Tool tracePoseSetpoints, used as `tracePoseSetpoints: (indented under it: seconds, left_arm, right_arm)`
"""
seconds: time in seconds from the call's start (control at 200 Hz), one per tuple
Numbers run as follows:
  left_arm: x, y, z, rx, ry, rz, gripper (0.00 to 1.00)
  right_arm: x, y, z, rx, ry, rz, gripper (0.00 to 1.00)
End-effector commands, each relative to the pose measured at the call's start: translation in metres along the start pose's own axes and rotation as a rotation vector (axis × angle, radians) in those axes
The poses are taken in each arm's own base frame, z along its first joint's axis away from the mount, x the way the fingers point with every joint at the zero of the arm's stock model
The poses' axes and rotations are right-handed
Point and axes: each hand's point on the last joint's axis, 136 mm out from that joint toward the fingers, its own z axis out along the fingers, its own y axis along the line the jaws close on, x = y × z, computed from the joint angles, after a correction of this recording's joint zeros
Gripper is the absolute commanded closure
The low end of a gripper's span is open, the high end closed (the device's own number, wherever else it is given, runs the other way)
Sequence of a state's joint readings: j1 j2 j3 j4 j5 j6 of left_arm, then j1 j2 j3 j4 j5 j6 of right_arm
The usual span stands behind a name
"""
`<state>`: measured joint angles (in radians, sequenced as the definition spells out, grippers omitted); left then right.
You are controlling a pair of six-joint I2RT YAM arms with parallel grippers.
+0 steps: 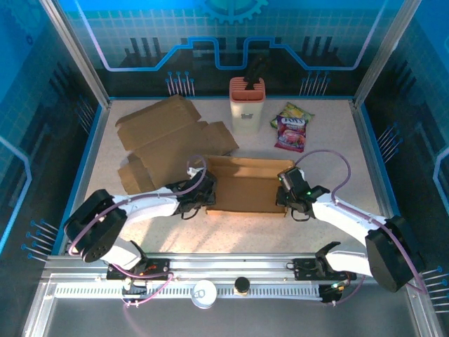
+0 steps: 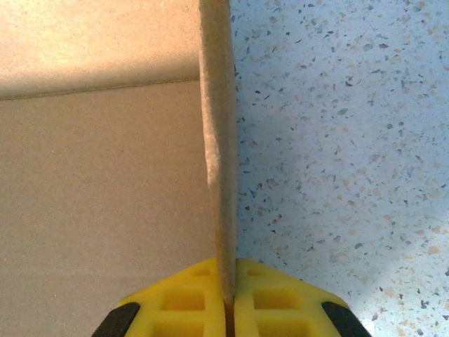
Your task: Fold the paper box
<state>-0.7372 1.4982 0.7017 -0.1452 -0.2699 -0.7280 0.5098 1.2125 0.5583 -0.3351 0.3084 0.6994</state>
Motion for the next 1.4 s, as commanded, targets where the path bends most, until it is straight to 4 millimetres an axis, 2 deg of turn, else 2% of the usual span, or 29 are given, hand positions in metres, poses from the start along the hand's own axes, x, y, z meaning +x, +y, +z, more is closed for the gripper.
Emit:
tracePoseSetpoints:
  seconds: [0.0,0.17,0.505,0.635,0.695,0.75,0.825,0.965,1.161,1.301,1.366,1.396]
  left_arm:
    - [0.011,0.004,0.005,-0.041,0.051,0.054,0.78]
    - [0.007,0.006,0.005,-0.066,0.038,0.063,1.0]
    - [0.002,0.012,-0.001,-0.286,-0.037,0.158,1.0]
    - [-0.003,0.003,0.001,-0.261,-0.059,0.156,0.82]
    - [-0.005,-0.002,0.003,-0.248,-0.066,0.166,0.77]
    - [-0.007,-0.006,0.006,-0.238,-0.067,0.176,0.81]
    - [-0.008,-0.007,0.009,-0.247,-0.064,0.184,1.0]
    - [-0.008,-0.003,0.01,-0.289,-0.069,0.185,1.0]
    - [-0.01,0.003,0.001,-0.369,-0.127,0.185,1.0]
    - [-0.01,-0.002,0.001,-0.362,-0.125,0.204,1.0]
    - [-0.012,-0.006,0.0,-0.336,-0.123,0.208,0.75]
    - [-0.013,-0.009,-0.002,-0.315,-0.123,0.208,0.68]
  right_arm:
    - [-0.01,0.018,-0.006,-0.056,-0.021,-0.001,1.0]
    - [-0.012,0.019,-0.006,-0.059,-0.023,-0.001,1.0]
    - [-0.011,0.022,-0.007,-0.058,-0.024,-0.01,1.0]
    - [-0.011,0.024,-0.008,-0.06,-0.025,-0.018,1.0]
    - [-0.011,0.025,-0.009,-0.061,-0.027,-0.02,1.0]
    - [-0.012,0.025,-0.009,-0.062,-0.029,-0.022,1.0]
    - [-0.012,0.025,-0.009,-0.062,-0.028,-0.02,1.0]
    - [-0.012,0.026,-0.011,-0.064,-0.034,-0.023,1.0]
    - [-0.009,0.028,-0.011,-0.06,-0.041,-0.039,1.0]
    - [-0.009,0.027,-0.009,-0.049,-0.04,-0.046,1.0]
    - [-0.008,0.027,-0.009,-0.047,-0.039,-0.05,1.0]
    - [-0.008,0.026,-0.008,-0.046,-0.038,-0.049,1.0]
